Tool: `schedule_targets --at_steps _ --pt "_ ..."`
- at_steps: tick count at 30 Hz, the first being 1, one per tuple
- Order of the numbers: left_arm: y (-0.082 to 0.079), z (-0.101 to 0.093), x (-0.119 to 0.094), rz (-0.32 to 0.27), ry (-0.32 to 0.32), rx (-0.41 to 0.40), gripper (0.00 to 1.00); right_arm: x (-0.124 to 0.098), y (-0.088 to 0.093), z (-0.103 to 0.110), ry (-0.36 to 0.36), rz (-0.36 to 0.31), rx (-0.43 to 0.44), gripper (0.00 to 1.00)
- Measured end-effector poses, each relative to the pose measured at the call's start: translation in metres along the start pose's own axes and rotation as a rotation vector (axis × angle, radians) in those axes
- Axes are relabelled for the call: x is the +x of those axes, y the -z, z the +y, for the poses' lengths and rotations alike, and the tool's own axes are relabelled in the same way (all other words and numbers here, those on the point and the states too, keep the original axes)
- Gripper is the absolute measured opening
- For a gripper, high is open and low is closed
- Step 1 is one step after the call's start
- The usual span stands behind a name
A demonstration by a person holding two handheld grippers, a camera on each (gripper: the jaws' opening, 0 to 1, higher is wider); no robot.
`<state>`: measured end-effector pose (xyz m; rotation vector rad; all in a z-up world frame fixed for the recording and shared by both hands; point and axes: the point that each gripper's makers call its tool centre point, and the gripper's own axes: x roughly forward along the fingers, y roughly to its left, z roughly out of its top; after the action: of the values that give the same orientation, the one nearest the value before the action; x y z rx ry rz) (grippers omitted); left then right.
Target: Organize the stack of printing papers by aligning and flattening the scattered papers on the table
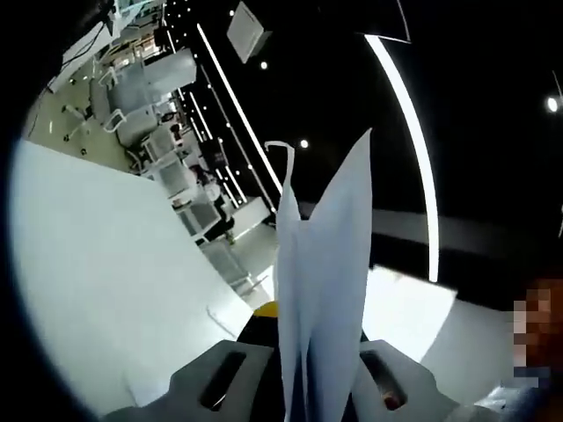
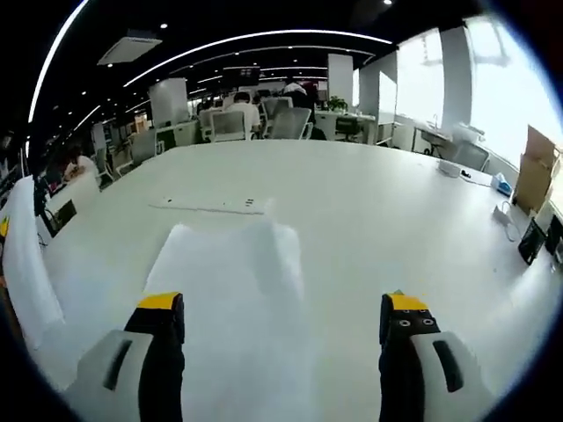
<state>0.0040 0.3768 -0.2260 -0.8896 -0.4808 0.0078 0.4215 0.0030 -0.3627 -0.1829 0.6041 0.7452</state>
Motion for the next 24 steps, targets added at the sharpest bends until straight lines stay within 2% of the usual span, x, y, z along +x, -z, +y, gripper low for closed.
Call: schedule_targets --at_steps 11,20,24 --pt "0.002 0.0 0.004 0.002 0.006 -0.001 0.06 0.012 0.009 0.008 -0.014 0.022 -0.013 0.89" --pt "0.004 0.002 0.007 0.012 0.008 -0.011 0.06 0.018 0.004 0.011 -0.003 0.006 -0.036 0.89" --pt "0.003 0.0 0.008 0.013 0.014 -0.008 0.06 0.023 0.005 0.017 -0.022 0.009 -0.057 0.89"
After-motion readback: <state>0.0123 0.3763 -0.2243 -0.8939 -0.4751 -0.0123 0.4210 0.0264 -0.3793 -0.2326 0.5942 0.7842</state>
